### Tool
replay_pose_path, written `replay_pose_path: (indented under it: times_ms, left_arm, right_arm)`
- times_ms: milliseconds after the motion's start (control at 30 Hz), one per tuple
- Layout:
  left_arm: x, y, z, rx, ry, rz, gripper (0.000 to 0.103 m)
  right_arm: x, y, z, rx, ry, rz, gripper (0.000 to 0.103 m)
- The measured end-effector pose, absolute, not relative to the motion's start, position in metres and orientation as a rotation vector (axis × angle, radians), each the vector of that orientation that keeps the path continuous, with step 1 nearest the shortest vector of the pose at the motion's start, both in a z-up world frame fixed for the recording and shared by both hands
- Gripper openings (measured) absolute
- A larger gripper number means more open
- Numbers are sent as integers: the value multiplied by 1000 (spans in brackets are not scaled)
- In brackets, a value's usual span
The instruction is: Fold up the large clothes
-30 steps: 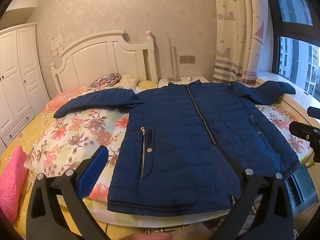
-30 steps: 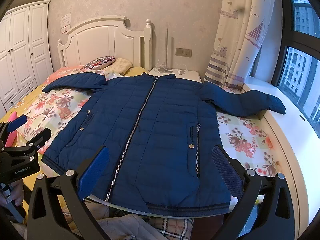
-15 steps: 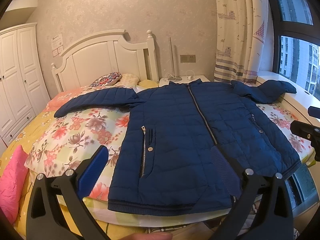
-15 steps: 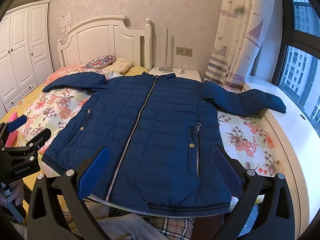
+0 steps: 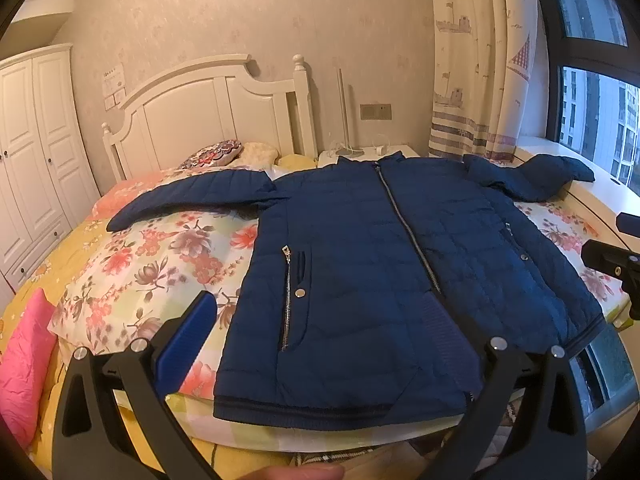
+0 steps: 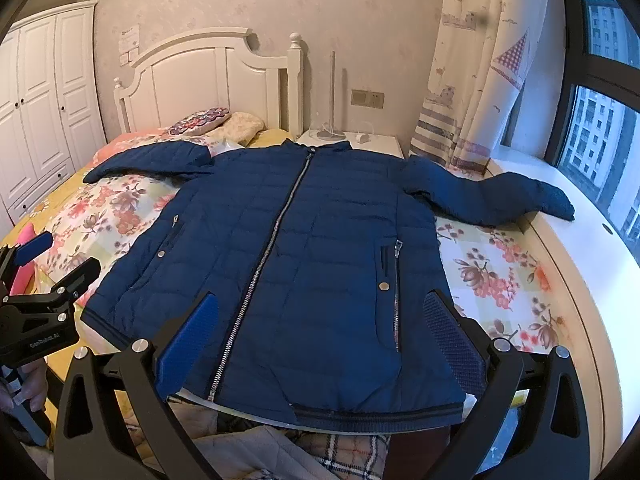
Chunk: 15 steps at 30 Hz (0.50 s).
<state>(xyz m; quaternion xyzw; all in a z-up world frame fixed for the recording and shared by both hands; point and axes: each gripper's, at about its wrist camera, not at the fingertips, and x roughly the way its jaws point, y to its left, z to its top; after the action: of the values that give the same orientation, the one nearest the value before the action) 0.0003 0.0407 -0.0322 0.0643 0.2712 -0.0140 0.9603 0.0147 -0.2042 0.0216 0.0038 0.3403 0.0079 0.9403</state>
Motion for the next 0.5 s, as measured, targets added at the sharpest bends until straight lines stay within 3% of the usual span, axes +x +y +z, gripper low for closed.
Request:
replay_pose_path:
  times_ms: [300,500]
  left_arm:
    - [31,24,-47,155,632,-35,101]
    - [112,15,-65,172,765,-86,101]
  right_arm:
    - [45,-232,-9,76,763,-27,99]
    - [92,-279,-38,101,811,-126,99]
